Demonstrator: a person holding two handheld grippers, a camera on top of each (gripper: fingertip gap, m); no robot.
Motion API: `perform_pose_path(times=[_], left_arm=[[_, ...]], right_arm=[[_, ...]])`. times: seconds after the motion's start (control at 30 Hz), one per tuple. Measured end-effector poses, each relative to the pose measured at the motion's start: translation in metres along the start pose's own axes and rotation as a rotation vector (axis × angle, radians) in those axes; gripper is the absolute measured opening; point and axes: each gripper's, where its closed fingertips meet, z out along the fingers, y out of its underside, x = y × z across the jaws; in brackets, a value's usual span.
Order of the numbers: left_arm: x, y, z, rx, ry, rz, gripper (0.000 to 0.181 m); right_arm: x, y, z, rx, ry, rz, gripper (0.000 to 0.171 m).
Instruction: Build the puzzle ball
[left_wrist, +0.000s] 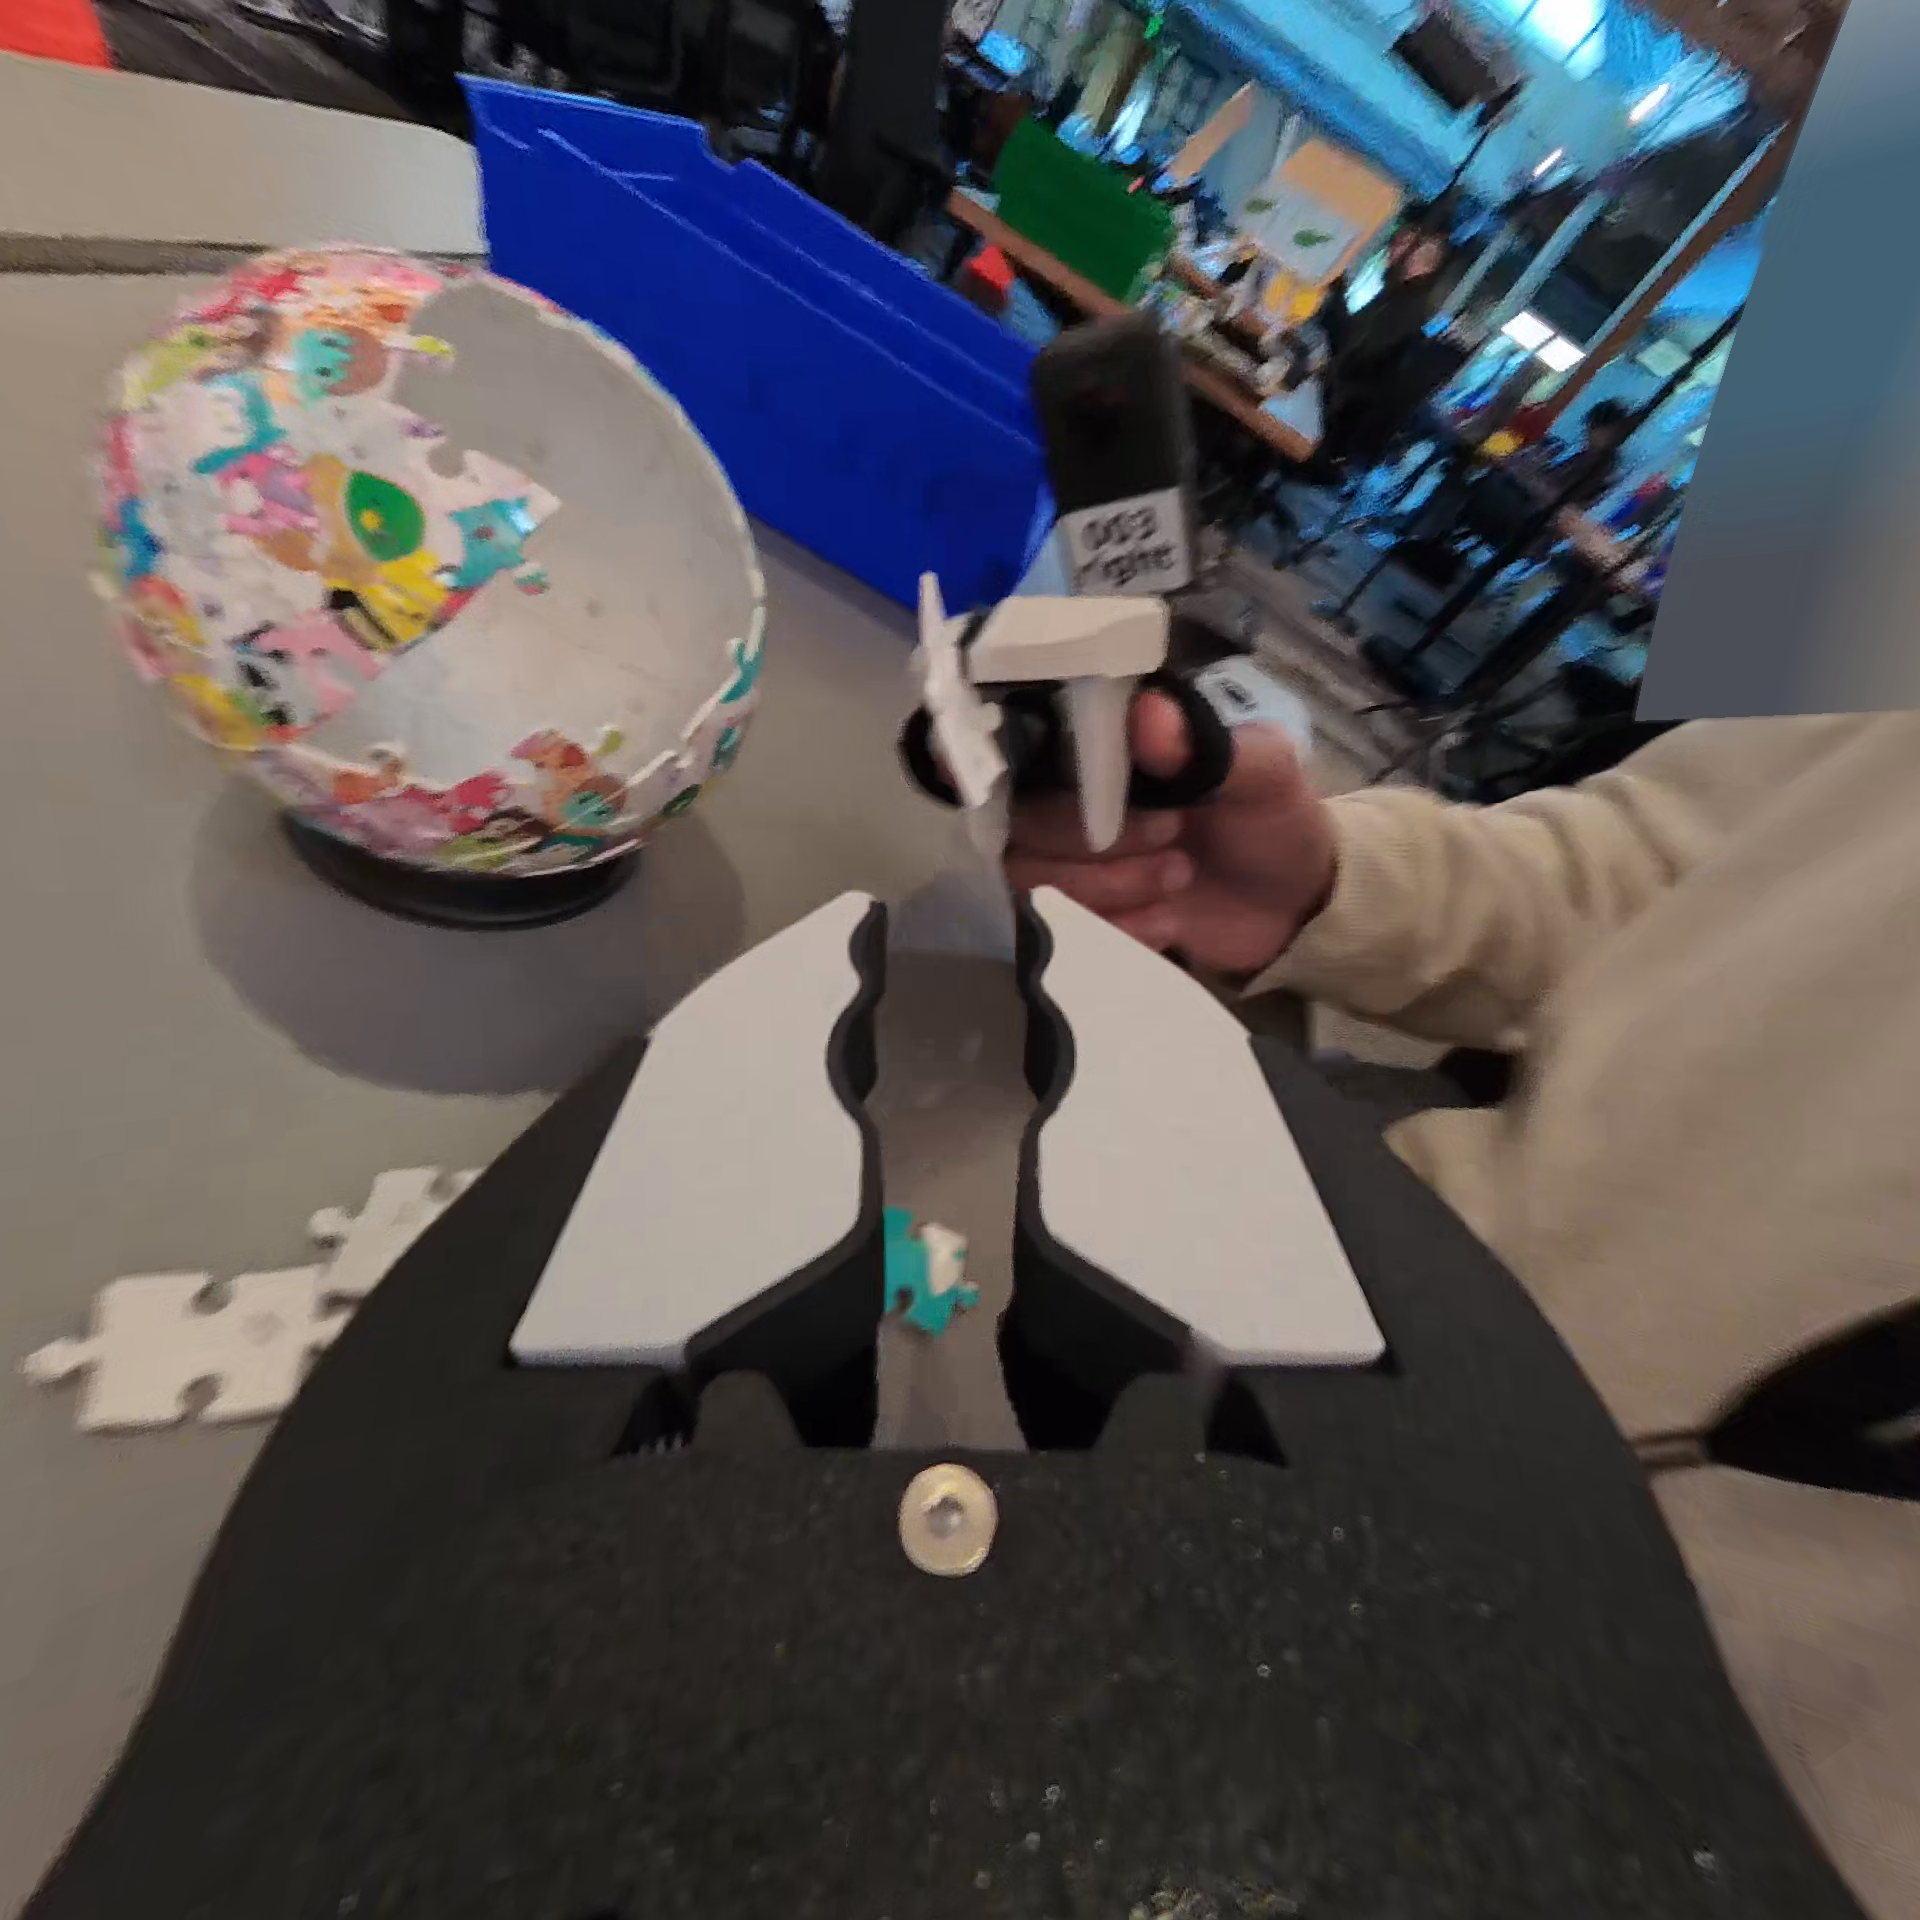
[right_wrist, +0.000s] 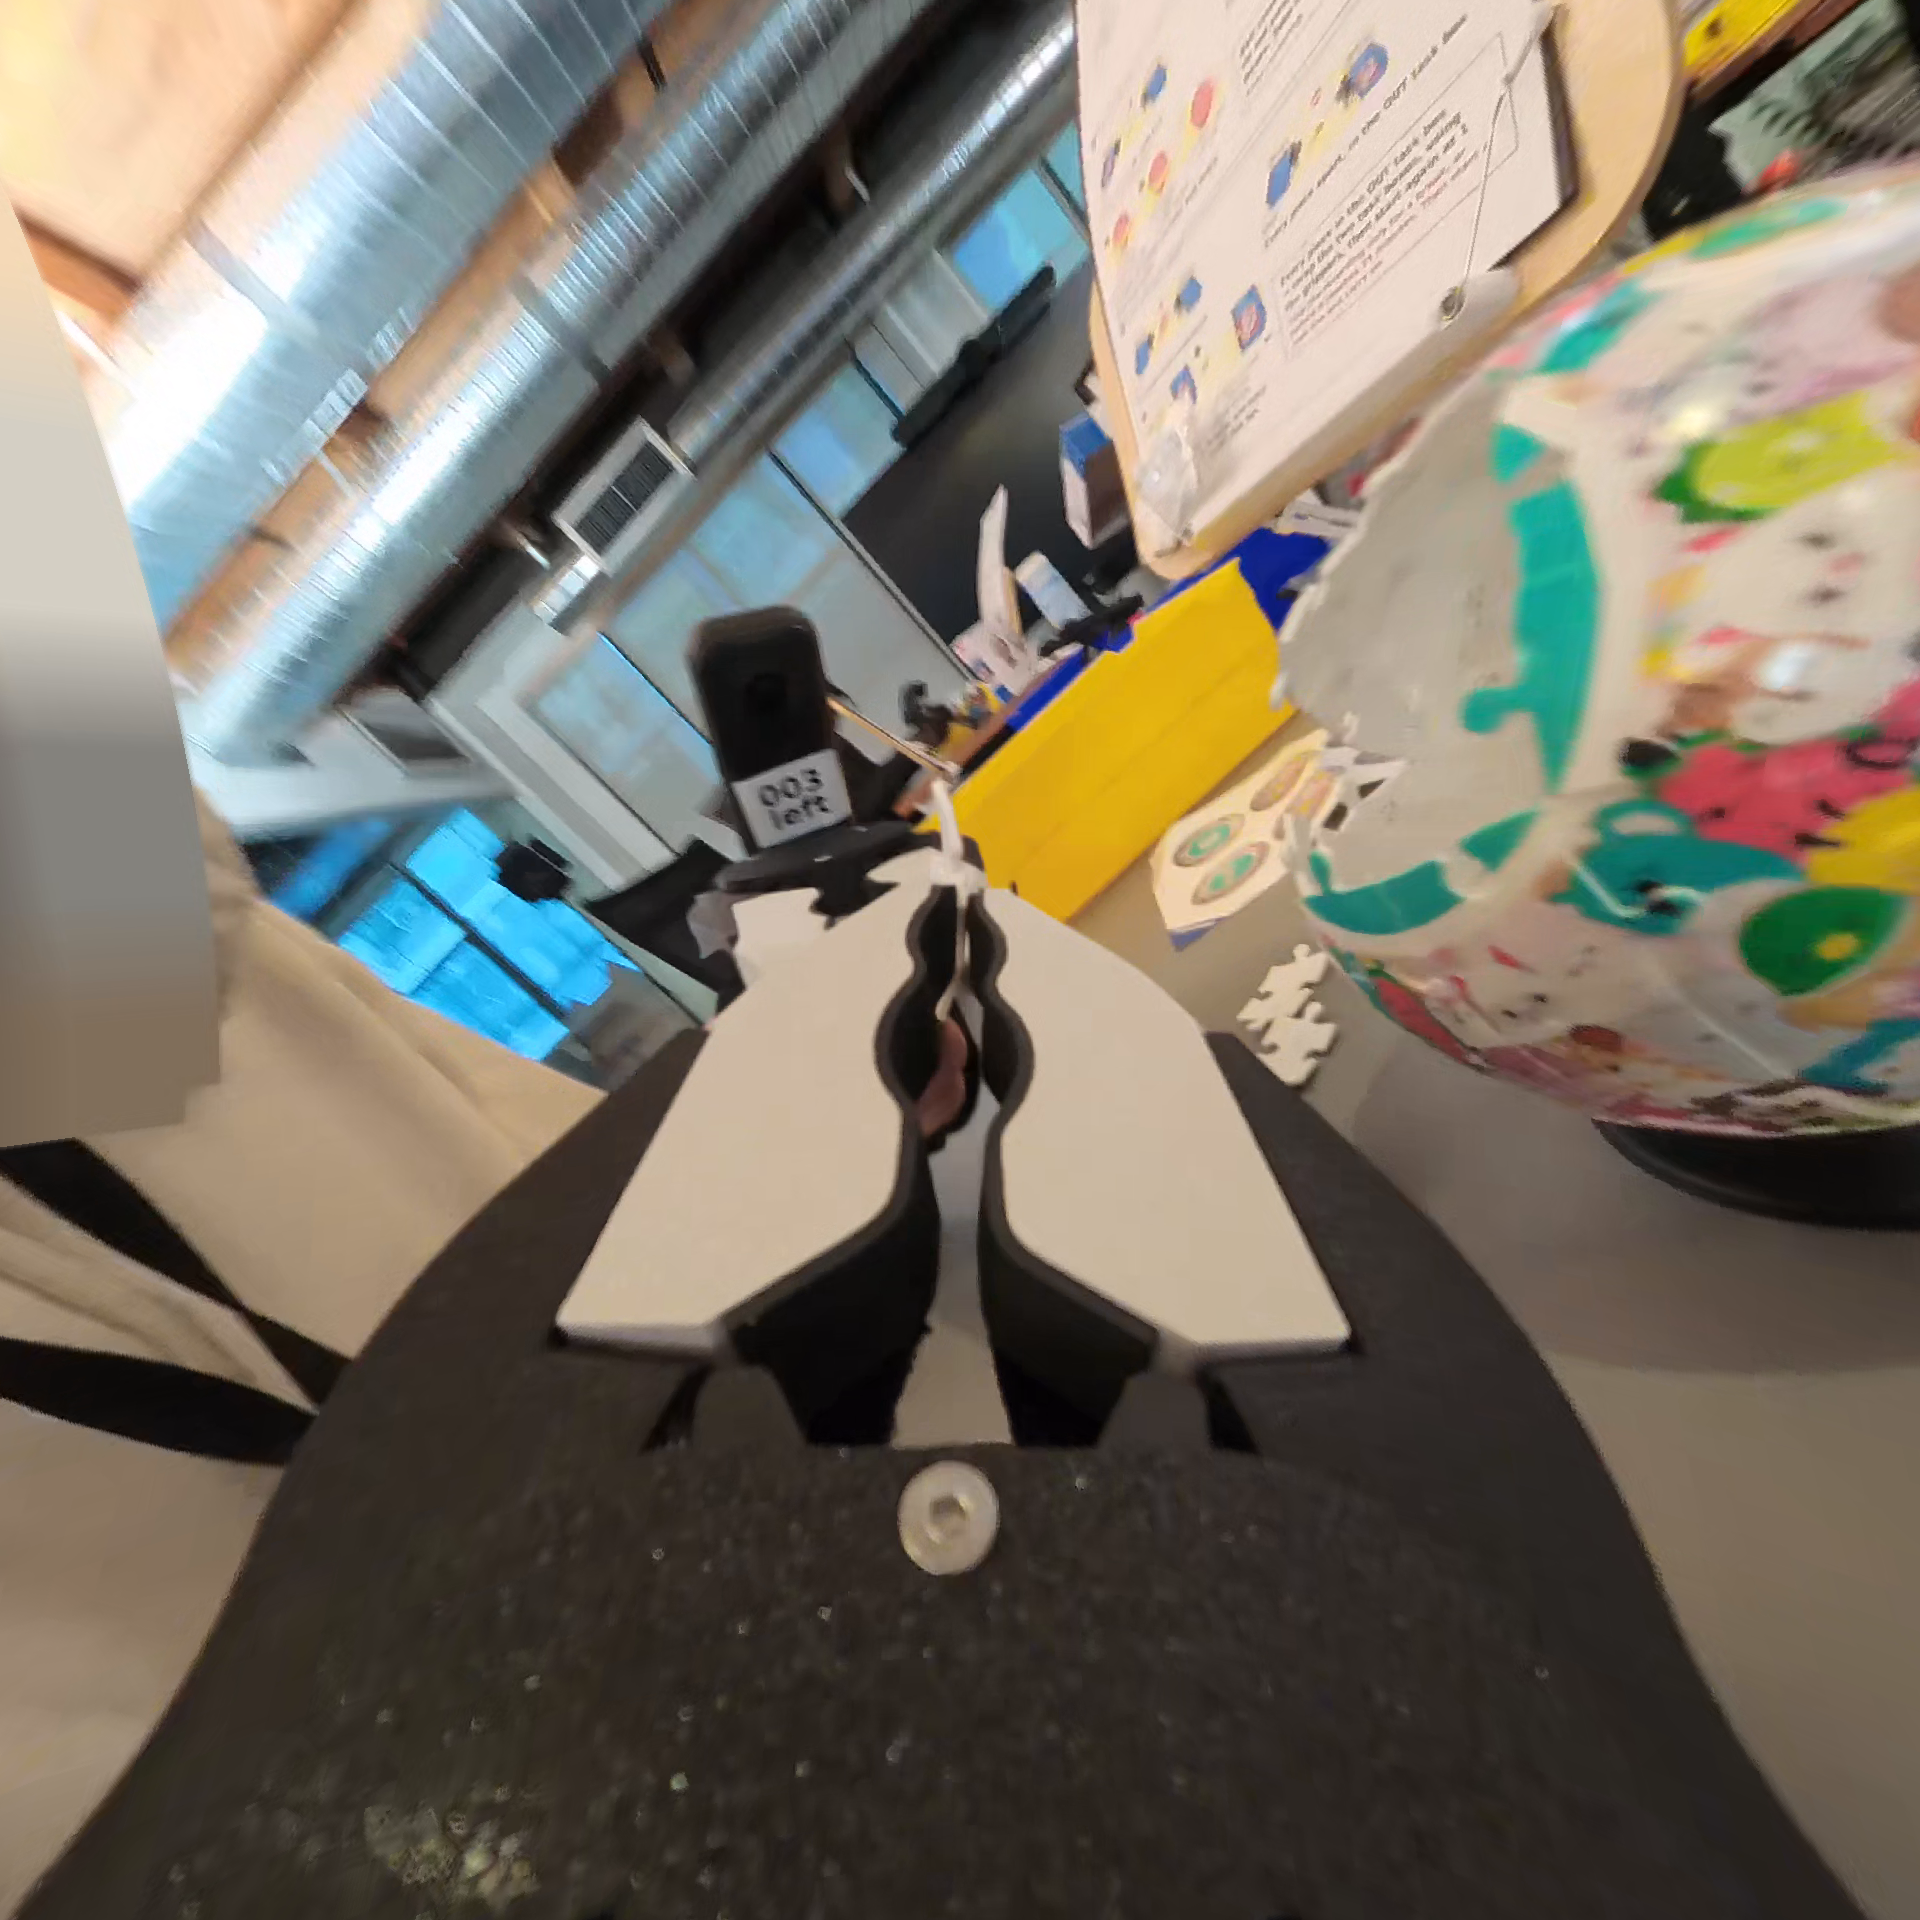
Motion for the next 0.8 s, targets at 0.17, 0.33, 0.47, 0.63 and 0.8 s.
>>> perform_pose_path(times=[0.17,0.33,0.47,0.63,0.8], left_arm=[[-0.025,0.017,-0.015,-0.099,-0.197,0.134,0.023],[-0.019,0.028,-0.013,-0.113,-0.155,0.028,0.024],[-0.009,0.019,-0.019,-0.018,-0.070,-0.082,0.025],[0.002,0.019,-0.014,0.001,0.080,-0.211,0.027],[0.019,0.007,-0.017,0.093,0.262,-0.361,0.027]], right_arm=[[0.022,0.036,-0.002,-0.321,0.147,-0.053,0.002],[0.026,0.024,0.000,-0.352,0.271,-0.456,0.002],[0.022,0.025,0.004,-0.492,0.450,-1.234,0.002],[-0.003,0.046,0.022,-0.510,0.482,-1.702,0.002],[-0.018,0.045,0.026,-0.471,0.518,-1.979,0.002]])
